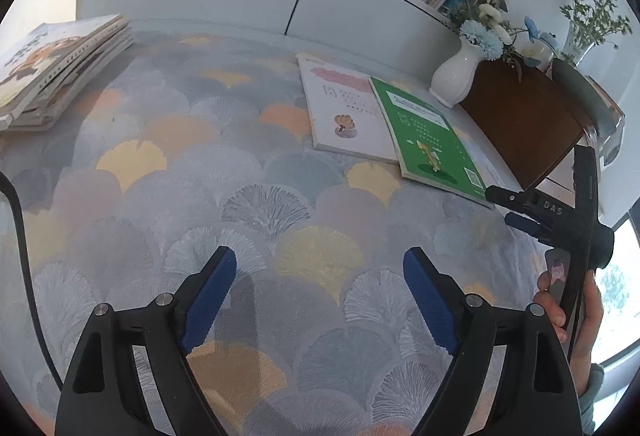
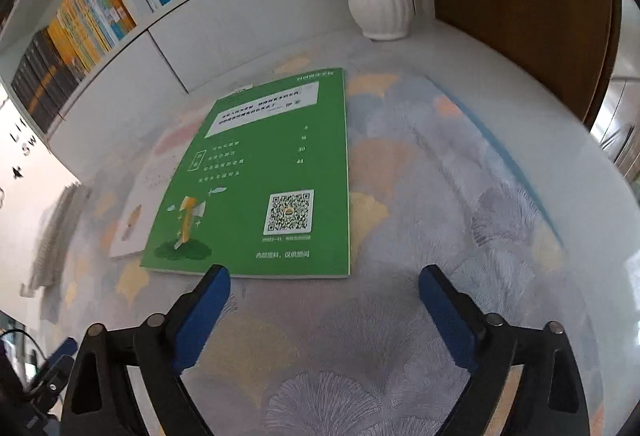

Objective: Organize books

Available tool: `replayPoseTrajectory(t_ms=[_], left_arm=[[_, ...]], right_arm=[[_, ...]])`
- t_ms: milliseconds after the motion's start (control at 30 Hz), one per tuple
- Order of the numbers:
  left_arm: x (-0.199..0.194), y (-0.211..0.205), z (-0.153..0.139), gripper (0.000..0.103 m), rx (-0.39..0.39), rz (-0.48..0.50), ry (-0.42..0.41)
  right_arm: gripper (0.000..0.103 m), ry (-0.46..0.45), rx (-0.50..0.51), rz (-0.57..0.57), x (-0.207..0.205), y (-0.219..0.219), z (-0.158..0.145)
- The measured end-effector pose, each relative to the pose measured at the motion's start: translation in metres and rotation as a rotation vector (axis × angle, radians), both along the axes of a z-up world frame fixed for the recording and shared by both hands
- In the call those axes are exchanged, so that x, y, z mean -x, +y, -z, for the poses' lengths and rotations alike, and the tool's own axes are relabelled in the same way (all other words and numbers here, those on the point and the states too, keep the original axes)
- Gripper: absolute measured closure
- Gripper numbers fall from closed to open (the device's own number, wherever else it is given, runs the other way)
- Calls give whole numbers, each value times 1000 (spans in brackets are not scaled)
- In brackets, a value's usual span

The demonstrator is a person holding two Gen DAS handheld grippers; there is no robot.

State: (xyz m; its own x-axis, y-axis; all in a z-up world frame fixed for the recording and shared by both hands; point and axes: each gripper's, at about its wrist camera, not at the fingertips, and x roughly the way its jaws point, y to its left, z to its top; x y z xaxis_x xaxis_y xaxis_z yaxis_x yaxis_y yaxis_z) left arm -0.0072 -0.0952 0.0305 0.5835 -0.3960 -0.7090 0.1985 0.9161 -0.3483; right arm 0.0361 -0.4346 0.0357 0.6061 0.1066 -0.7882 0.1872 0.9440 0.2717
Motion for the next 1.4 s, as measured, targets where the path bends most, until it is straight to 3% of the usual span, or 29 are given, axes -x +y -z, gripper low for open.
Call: replayPoseTrajectory(t_ms=[333, 467, 567, 667, 767, 833, 900, 967, 1100, 1133, 1233, 1400], left_arm=[[-1, -2, 1, 18, -29, -5, -8], [-3, -7, -6, 19, -34, -4, -5], [-13, -17, -23, 19, -1, 36, 32], [-31, -43, -46, 19, -31, 79, 5], [-64, -69, -48, 20, -17, 119, 38], [-82, -84, -42, 22, -4, 119, 38], [-103, -102, -31, 41, -29, 128, 42], [-118, -114, -21, 50, -56, 118, 46], [-144, -122, 2, 50, -27, 72, 94], [-144, -124, 2, 50, -17, 71, 74], [-143, -134, 2, 48, 8, 133, 87], [-129, -143, 0, 46, -39, 156, 89]], right_arm=[[7, -34, -56, 11, 1, -11, -2], [12, -76, -152, 47, 4, -27, -2], [16, -34, -227, 98, 2, -37, -3], [23, 65, -213, 101, -13, -36, -10], [41, 44, -222, 129, -27, -38, -11], [44, 5, -197, 151, -33, -38, -8], [44, -62, -192, 152, -31, -34, -3], [46, -57, -140, 120, -33, -29, -6], [47, -60, -110, 80, -34, -28, -5], [47, -56, -112, 72, -36, -28, -5], [46, -57, -108, 54, -38, -25, -4], [44, -55, -127, -8, -41, -14, -2]])
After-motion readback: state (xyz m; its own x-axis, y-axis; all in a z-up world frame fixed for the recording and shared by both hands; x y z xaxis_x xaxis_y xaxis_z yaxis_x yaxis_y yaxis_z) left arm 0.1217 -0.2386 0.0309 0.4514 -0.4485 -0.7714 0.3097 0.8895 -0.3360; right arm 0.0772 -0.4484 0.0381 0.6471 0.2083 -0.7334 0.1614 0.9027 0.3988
